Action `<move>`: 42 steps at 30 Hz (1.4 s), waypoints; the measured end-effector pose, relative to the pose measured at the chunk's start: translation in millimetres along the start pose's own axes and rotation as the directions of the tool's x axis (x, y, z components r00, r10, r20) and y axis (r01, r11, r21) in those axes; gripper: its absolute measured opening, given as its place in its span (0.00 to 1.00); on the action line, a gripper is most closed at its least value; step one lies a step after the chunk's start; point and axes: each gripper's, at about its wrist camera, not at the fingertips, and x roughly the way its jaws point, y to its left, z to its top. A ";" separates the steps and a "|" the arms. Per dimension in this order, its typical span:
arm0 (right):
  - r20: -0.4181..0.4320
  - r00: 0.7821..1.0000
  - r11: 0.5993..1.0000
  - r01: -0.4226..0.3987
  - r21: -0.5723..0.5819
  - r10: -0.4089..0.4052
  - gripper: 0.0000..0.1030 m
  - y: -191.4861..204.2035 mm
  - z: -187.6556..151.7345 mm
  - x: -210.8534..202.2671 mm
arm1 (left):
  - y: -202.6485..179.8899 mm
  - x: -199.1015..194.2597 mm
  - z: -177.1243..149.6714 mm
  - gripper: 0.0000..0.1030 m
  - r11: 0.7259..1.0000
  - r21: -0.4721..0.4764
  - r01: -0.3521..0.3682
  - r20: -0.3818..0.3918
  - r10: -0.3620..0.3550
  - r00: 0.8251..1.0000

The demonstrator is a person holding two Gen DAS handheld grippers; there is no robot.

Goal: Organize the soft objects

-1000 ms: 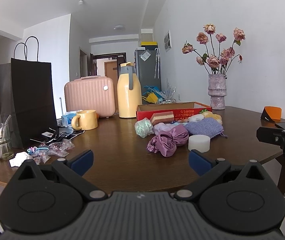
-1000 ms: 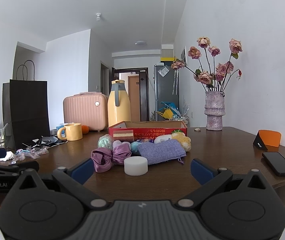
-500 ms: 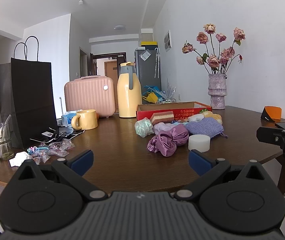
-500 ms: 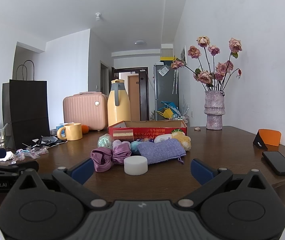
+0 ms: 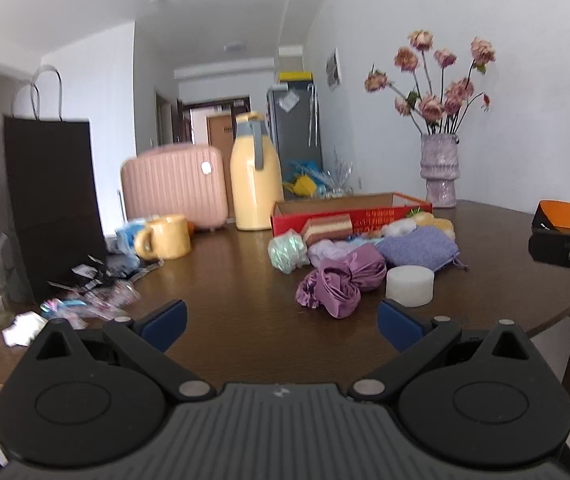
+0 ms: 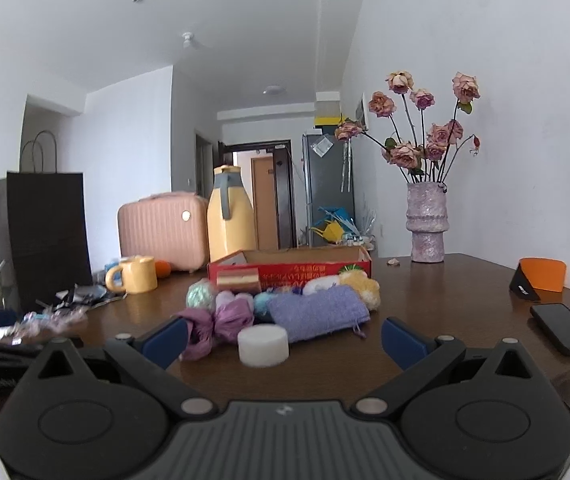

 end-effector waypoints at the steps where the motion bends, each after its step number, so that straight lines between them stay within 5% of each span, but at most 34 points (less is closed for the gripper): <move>1: 0.000 1.000 1.000 -0.002 0.005 0.002 1.00 -1.5 1.3 5.6 | 1.3 7.2 1.9 1.00 1.000 -0.016 0.011 -0.016 -0.011 1.000; 8: -0.095 0.989 0.994 -0.112 0.014 0.113 0.99 -5.2 17.2 86.0 | -0.5 74.9 21.9 0.95 0.993 -0.099 0.060 -0.052 -0.065 0.997; 10: -0.125 0.985 0.992 -0.124 -0.005 0.122 0.98 -1.3 20.8 117.3 | -0.1 97.2 26.4 0.83 0.986 -0.142 0.086 -0.062 -0.096 0.993; 12: -0.167 0.974 0.988 -0.156 -0.004 0.153 0.87 0.0 22.8 150.7 | 1.1 122.3 27.7 0.65 0.981 -0.183 0.069 -0.110 -0.090 0.990; 15: -0.218 0.953 0.978 -0.202 0.060 0.210 0.78 -1.1 24.4 196.4 | 5.3 153.7 25.3 0.54 0.968 -0.235 0.087 -0.166 -0.128 0.978; 19: -0.274 0.925 0.965 -0.249 0.082 0.263 0.65 3.0 21.6 242.1 | 10.2 179.8 21.9 0.21 0.961 -0.259 0.096 -0.221 -0.156 0.963; 22: -0.336 0.888 0.949 -0.280 0.143 0.313 0.31 1.6 12.1 264.6 | 15.5 191.0 17.4 0.08 0.954 -0.280 0.103 -0.251 -0.177 0.952; 24: -0.349 0.869 0.935 -0.303 0.184 0.350 0.23 -0.1 7.3 272.4 | 17.3 193.3 18.0 0.05 0.953 -0.281 0.113 -0.241 -0.184 0.953; 29: -0.342 0.867 0.931 -0.322 0.169 0.362 0.14 2.9 8.0 270.4 | 15.9 188.5 28.0 0.04 0.953 -0.269 0.136 -0.217 -0.198 0.956; 36: -0.253 0.903 0.936 -0.319 0.149 0.348 0.13 -1.1 25.3 216.4 | 6.6 143.8 49.3 0.04 0.959 -0.213 0.188 -0.116 -0.216 0.970; 42: -0.183 0.931 0.947 -0.295 0.127 0.315 0.13 -6.6 40.0 183.2 | -6.7 129.0 74.1 0.03 0.952 -0.159 0.260 -0.041 -0.269 0.962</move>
